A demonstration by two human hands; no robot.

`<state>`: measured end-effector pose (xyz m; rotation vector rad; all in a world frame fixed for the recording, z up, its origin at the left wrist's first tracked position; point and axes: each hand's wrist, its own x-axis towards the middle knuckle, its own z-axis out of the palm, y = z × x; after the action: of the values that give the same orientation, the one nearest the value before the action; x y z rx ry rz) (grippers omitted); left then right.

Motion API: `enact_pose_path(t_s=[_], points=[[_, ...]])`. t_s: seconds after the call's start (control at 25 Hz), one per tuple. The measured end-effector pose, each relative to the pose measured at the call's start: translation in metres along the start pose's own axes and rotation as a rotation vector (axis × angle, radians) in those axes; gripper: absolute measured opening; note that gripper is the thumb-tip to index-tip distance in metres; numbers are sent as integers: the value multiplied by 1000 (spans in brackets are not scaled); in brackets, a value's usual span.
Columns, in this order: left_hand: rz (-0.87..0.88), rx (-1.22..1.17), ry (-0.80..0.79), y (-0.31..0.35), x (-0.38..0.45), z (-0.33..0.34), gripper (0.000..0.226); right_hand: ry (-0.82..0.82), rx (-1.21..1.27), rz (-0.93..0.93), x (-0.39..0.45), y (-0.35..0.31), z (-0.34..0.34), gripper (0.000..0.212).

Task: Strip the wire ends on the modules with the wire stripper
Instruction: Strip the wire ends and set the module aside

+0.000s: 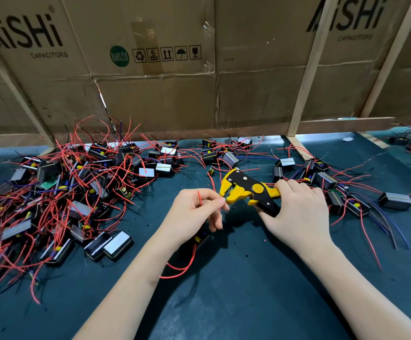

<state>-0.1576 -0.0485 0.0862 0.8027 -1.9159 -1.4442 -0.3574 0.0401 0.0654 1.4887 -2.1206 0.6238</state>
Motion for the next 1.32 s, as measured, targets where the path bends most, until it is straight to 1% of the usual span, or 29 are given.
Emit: enact_pose_path(t_s=[0.24,0.6,0.84,0.96,1.12,1.32], points=[[-27,-59,-3,1,-1,-1,23,9,20,-8,1,-1,-1,43],[-25,-47,-25,1,-1,-2,24,-28,36,-21,1,-2,-6,39],[-17,-34,-21,1,-1,-2,25,-61,70,-12,1,-2,-7,53],[-35,-25,-15,-1,-1,-1,26,-109,72,18,1,-2,-3,57],[-52,-26,-16,-3,-1,1,27,-195,-14,79,1,-1,0,59],[-40,-8,-23,-3,-1,0,28,-193,-61,100,0,-3,-1,62]])
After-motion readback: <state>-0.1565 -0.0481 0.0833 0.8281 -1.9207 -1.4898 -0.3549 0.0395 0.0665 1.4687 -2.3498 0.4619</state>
